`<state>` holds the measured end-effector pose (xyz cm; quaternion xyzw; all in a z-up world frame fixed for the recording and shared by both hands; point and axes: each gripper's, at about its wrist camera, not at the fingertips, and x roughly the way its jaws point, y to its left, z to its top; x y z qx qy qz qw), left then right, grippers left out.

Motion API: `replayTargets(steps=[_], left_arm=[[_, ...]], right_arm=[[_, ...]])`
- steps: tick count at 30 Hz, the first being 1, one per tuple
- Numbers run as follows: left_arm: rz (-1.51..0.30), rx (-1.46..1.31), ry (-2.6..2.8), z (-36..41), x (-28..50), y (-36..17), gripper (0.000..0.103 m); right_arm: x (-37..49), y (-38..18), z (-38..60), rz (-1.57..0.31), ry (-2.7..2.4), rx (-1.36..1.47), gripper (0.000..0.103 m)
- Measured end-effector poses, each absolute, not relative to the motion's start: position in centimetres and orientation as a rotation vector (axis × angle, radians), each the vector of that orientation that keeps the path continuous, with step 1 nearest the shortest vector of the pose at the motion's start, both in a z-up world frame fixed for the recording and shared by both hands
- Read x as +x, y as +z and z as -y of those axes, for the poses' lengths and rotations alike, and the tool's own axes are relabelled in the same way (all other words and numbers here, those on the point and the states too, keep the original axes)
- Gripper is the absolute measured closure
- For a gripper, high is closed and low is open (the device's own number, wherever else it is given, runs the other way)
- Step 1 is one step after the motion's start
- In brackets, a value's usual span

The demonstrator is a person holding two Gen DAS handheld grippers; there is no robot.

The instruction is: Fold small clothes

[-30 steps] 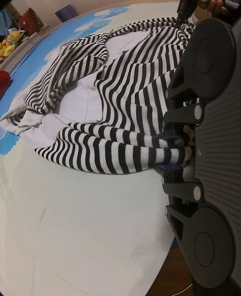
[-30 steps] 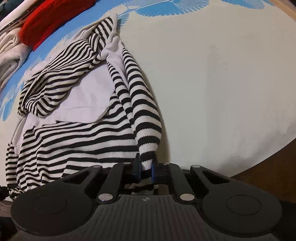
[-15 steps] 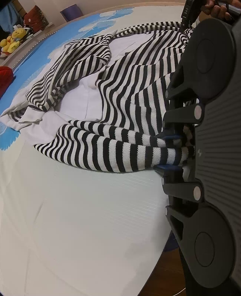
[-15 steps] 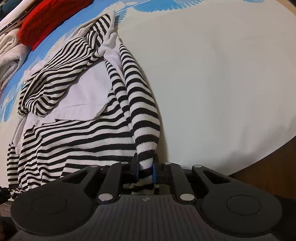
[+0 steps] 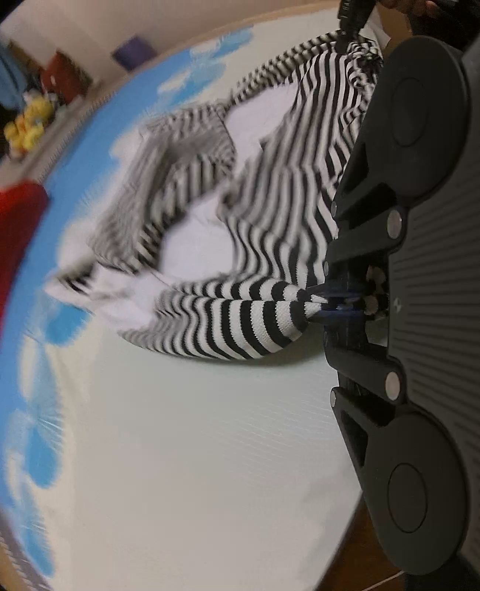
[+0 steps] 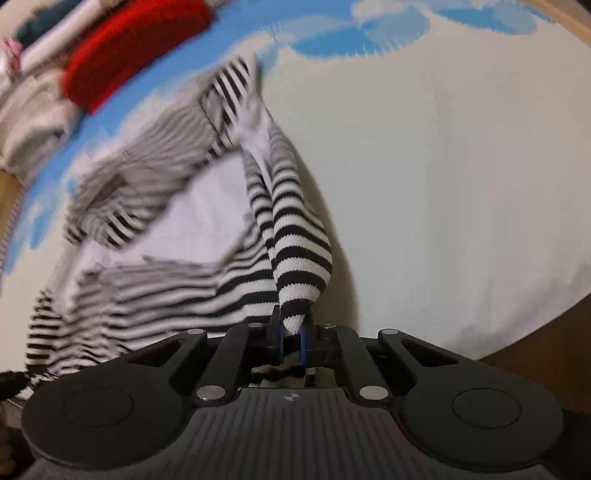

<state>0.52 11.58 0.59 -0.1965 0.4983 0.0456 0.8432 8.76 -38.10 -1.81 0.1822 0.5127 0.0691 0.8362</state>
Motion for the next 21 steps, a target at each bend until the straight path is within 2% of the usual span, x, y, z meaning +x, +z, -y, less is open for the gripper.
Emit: replayTargets(steps=[9, 14, 21], left_arm=[[-0.934, -0.433, -0.103, -12.4, -4.9, 10.5, 0.098], [-1.008, -0.508, -0.114, -13.5, -2.4, 8.8, 0.097], [-1.072, -0.443, -0.069, -15.0, 9.1, 4.3, 0.097]], right_arm=[[3.5, 9.3, 42.6, -0.924, 0.313, 0.479, 0.097], [4.0, 8.2, 43.3, -0.979, 0.325, 0.473, 0.097], [13.0, 3.9, 42.0, -1.037, 0.304, 0.461, 0.096]])
